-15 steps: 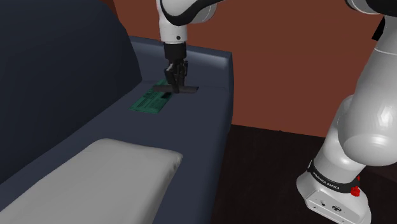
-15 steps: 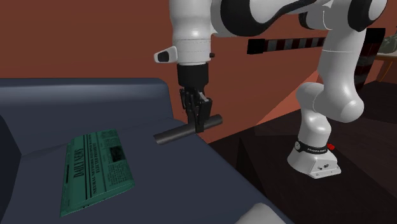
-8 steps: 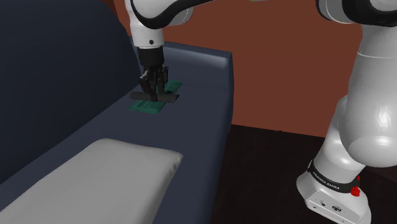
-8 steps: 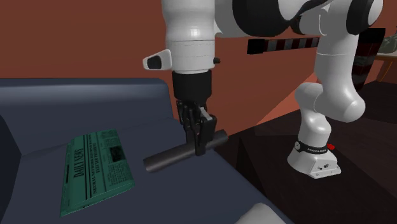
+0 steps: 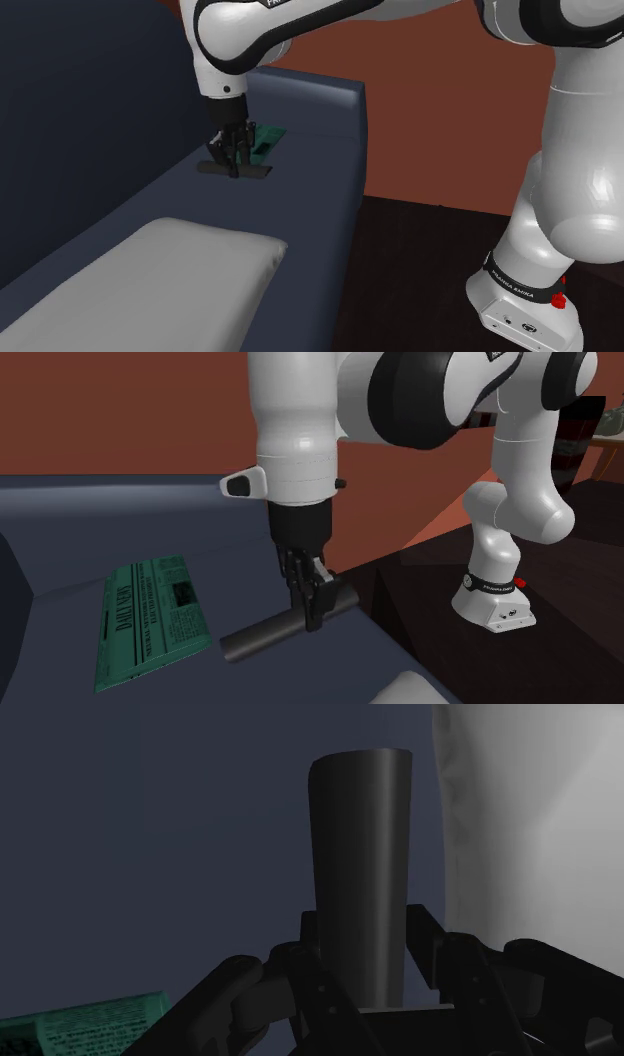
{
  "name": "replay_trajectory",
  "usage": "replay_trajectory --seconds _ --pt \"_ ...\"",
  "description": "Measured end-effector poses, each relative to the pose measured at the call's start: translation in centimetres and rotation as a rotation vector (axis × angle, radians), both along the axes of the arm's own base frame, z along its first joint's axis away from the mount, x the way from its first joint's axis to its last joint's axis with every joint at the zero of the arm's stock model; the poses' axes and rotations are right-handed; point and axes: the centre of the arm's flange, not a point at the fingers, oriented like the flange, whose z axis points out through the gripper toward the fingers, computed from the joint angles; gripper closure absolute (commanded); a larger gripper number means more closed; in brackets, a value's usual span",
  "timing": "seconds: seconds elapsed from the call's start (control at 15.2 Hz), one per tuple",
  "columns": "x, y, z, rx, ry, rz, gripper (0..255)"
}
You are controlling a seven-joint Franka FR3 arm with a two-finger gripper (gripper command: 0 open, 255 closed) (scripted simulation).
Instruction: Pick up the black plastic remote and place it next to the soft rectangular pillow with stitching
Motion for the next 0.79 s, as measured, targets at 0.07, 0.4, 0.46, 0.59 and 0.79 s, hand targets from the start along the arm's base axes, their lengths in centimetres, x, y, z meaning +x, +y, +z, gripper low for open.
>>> replay_trajectory --seconds 0.07,0.4,0.46,0.59,0.79 --pt "-0.1 0.0 -0.5 0.000 0.000 0.000 255" --pt "0.0 0.0 -3.1 0.000 0.000 0.000 255" --pt "-0.1 0.0 -3.7 0.000 0.000 0.000 255" --pt "0.0 0.0 -4.7 0.000 0.000 0.000 255" --pt "-0.1 0.0 -6.3 0.000 0.000 0.000 255"
